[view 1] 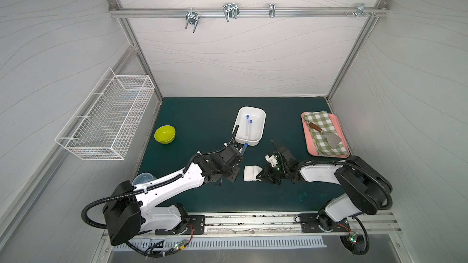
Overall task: Wipe the exteriors of test tubes
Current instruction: Pick up the cleaning item at the center of the board, then wipe the dirt from the test tube.
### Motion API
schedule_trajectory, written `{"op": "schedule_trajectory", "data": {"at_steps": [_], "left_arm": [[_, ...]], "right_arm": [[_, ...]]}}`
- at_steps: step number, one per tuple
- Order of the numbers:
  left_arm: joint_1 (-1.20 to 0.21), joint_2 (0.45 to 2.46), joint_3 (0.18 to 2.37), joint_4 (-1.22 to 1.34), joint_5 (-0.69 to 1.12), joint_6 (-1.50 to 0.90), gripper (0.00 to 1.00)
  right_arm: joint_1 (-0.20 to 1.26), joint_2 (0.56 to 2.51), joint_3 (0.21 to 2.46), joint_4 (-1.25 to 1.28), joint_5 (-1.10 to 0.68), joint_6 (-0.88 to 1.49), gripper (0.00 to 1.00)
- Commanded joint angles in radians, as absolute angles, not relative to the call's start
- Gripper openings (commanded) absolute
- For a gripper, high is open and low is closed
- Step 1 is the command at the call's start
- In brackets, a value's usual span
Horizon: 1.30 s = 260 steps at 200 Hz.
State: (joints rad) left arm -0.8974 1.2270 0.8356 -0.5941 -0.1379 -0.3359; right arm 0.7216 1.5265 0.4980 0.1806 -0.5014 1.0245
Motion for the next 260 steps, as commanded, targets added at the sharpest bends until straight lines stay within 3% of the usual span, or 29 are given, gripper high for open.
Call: {"op": "schedule_trajectory", "data": {"at_steps": [1,39,115,177,260], "left_arm": [[-0.894,1.206,0.838,-0.587,-0.134,-0.339,0.17],[-0.893,1.217,0.846,-0.567,-0.102,-0.321,0.17],[-0.890,1.266,0.912,-0.527,0.009,-0.277,0.18],[-0.888,1.308,0.949,-0.435,0.177,-0.326,0.18],[-0.888,1.319,0.936,-0.366,0.258,-0.350,0.18]], "right_arm": [[0.727,1.462,0.492,0.160,-0.425,1.036,0.13],[0.727,1.365,0.554,0.071,-0.432,0.966,0.05],[0.727,1.167,0.710,-0.111,-0.496,0.891,0.06],[0.728,1.180,0.773,-0.133,-0.462,0.900,0.12],[0.728,1.236,0.827,-0.151,-0.432,0.910,0.15]]}}
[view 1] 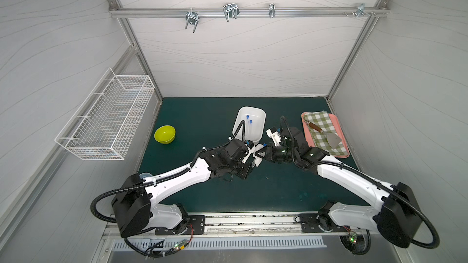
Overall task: Wipe the exteriors of test tubes
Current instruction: Wipe the dirt from the test tube.
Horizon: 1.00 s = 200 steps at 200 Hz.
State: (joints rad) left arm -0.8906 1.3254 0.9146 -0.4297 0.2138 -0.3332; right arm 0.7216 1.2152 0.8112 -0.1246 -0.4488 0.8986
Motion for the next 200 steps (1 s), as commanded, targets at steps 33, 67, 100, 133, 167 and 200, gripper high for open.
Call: {"op": "schedule_trajectory", "data": {"at_steps": [33,67,100,133,167,200], "left_arm": [[-0.887,1.317,0.929,-0.351,0.267,-0.359,0.19],[-0.885,1.316,0.920,-0.335,0.271,-0.373,0.18],[-0.881,1.313,0.901,-0.304,0.282,-0.400,0.18],[-0.876,1.319,0.895,-0.307,0.278,-0.401,0.18],[-0.867,1.323,0.891,-0.315,0.259,-0.397,0.19],[-0.865,1.315,0.900,-0.330,0.202,-0.379,0.19]], "right_arm": [[0.728,1.262,0.845,-0.176,-0.444,0.900,0.31],[0.727,1.251,0.845,-0.188,-0.430,0.901,0.40],[0.725,1.249,0.854,-0.192,-0.437,0.902,0.41],[0.721,1.218,0.891,-0.214,-0.437,0.900,0.42],[0.709,1.147,0.930,-0.280,-0.419,0.891,0.44],[0.697,1.037,0.889,-0.415,-0.329,0.901,0.49]]}}
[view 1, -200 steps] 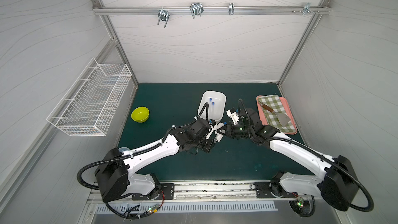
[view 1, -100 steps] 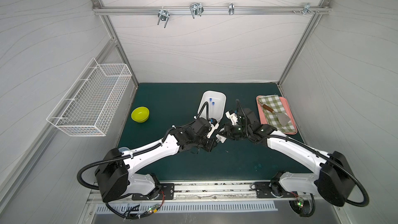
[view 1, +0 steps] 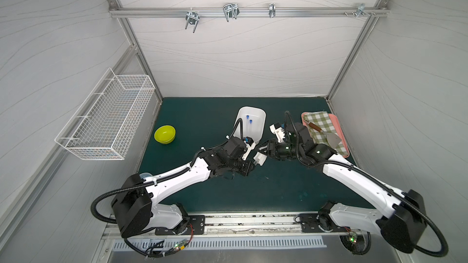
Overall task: Wipe the exteriors of test tubes
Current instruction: Wipe the dirt from the test tube.
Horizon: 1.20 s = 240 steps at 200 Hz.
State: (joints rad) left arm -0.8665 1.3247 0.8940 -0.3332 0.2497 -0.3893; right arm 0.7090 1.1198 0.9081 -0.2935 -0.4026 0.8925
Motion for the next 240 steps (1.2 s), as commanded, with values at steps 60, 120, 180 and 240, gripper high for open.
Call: {"op": "schedule_trajectory", "data": {"at_steps": [60,120,180,240], "left_arm": [[-0.865,1.301,0.919,-0.308,0.185,-0.362,0.19],[-0.865,1.287,0.921,-0.267,0.237,-0.370,0.19],[-0.865,1.280,0.925,-0.261,0.255,-0.379,0.19],[-0.865,1.266,0.907,-0.239,0.214,-0.402,0.18]], "right_arm": [[0.617,0.984,0.659,-0.145,-0.323,1.041,0.53],[0.600,1.106,0.641,0.054,-0.350,1.040,0.55],[0.597,1.219,0.611,0.233,-0.433,1.093,0.53],[0.598,1.220,0.609,0.240,-0.443,1.097,0.37]]}}
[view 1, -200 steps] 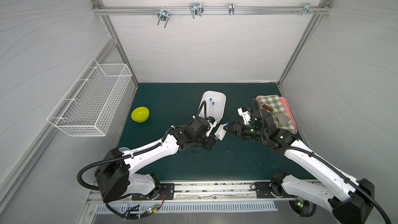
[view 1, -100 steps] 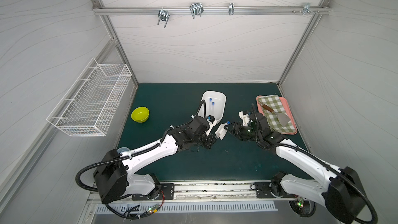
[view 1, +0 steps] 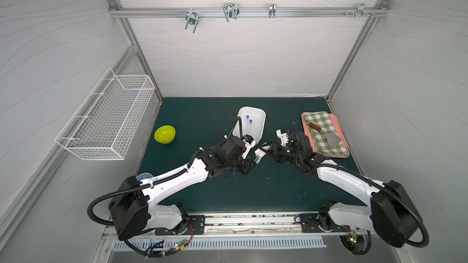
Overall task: Wipe the exteriors of test tubes
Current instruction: Wipe the dirt from the test tube.
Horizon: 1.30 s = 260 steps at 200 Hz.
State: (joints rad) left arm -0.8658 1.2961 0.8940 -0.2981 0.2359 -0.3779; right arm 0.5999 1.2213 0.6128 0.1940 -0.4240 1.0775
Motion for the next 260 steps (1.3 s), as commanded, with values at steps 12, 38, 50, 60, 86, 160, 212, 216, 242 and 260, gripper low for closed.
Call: {"op": "schedule_trajectory", "data": {"at_steps": [12,38,50,60,86,160,212,216,242,260], "left_arm": [[-0.865,1.266,0.901,-0.228,0.210,-0.411,0.18],[-0.865,1.272,0.894,-0.223,0.204,-0.417,0.18],[-0.865,1.278,0.892,-0.223,0.206,-0.417,0.18],[-0.865,1.285,0.893,-0.224,0.210,-0.416,0.19],[-0.865,1.305,0.891,-0.233,0.222,-0.415,0.25],[-0.866,1.325,0.878,-0.231,0.256,-0.417,0.31],[-0.865,1.343,0.894,-0.219,0.278,-0.408,0.19],[-0.865,1.344,0.895,-0.219,0.278,-0.408,0.18],[-0.865,1.338,0.894,-0.221,0.259,-0.414,0.13],[-0.865,1.328,0.896,-0.222,0.236,-0.414,0.11]], "right_arm": [[0.599,1.225,0.611,0.248,-0.448,1.100,0.29],[0.608,1.233,0.619,0.257,-0.451,1.096,0.16],[0.616,1.231,0.629,0.247,-0.448,1.090,0.14],[0.621,1.227,0.639,0.230,-0.441,1.078,0.14],[0.628,1.211,0.658,0.194,-0.431,1.060,0.12],[0.628,1.169,0.671,0.175,-0.417,1.066,0.11],[0.629,1.157,0.682,0.171,-0.420,1.069,0.11],[0.628,1.155,0.681,0.169,-0.418,1.068,0.11],[0.628,1.152,0.681,0.161,-0.418,1.062,0.12],[0.634,1.152,0.676,0.154,-0.421,1.057,0.18]]}}
